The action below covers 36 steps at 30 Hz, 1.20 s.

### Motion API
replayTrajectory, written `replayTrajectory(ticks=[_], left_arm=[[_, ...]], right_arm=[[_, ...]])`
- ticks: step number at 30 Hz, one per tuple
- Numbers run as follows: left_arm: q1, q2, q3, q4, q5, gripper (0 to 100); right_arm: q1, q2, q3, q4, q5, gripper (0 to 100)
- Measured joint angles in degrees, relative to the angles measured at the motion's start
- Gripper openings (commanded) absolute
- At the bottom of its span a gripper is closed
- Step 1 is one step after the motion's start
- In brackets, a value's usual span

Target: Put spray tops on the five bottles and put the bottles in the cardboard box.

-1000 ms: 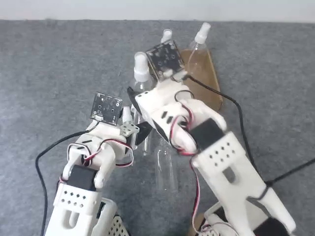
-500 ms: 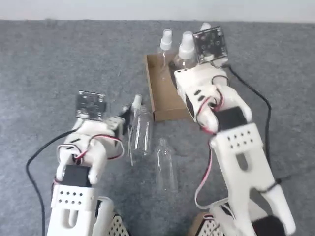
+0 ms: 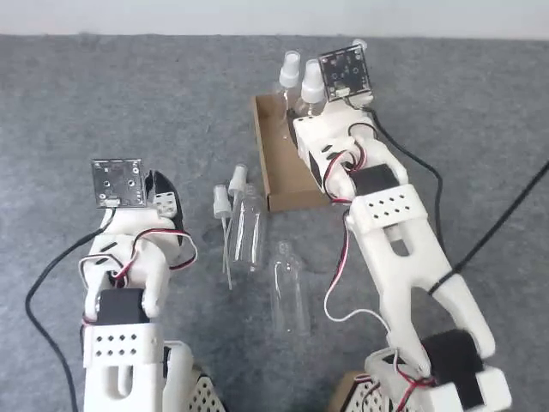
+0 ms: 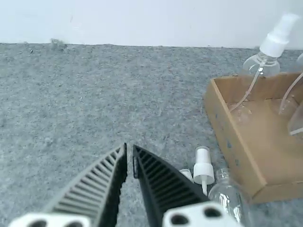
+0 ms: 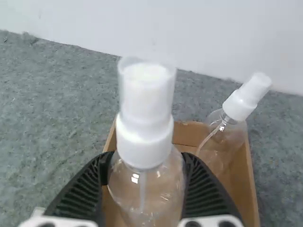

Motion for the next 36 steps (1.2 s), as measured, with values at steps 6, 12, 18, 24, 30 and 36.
replayTrajectory(ticks=[6, 12, 18, 24, 30, 36], left_arm=[[0.09, 0.00, 0.00, 0.00, 0.00, 1], [0.09, 0.00, 0.09, 0.00, 0.00, 1], [0.00, 0.00, 1.05, 0.00, 0.00, 1], [0.18, 0.00, 1.05, 0.00, 0.00, 1], [0.18, 0.00, 1.05, 0.00, 0.00, 1], [0.18, 0.00, 1.05, 0.00, 0.00, 1]], right_arm=[[-2.20, 5.71, -0.09, -8.44, -2.90, 0.6], [-3.43, 13.71, -0.09, -13.54, -2.90, 0.6], [-3.43, 17.93, 0.00, -15.21, -2.90, 0.6], [-3.16, 18.81, 0.00, -19.16, -2.90, 0.6], [-3.34, 18.81, 0.00, -19.87, -2.90, 0.6], [-3.43, 18.81, 0.00, -20.22, -2.90, 0.6]])
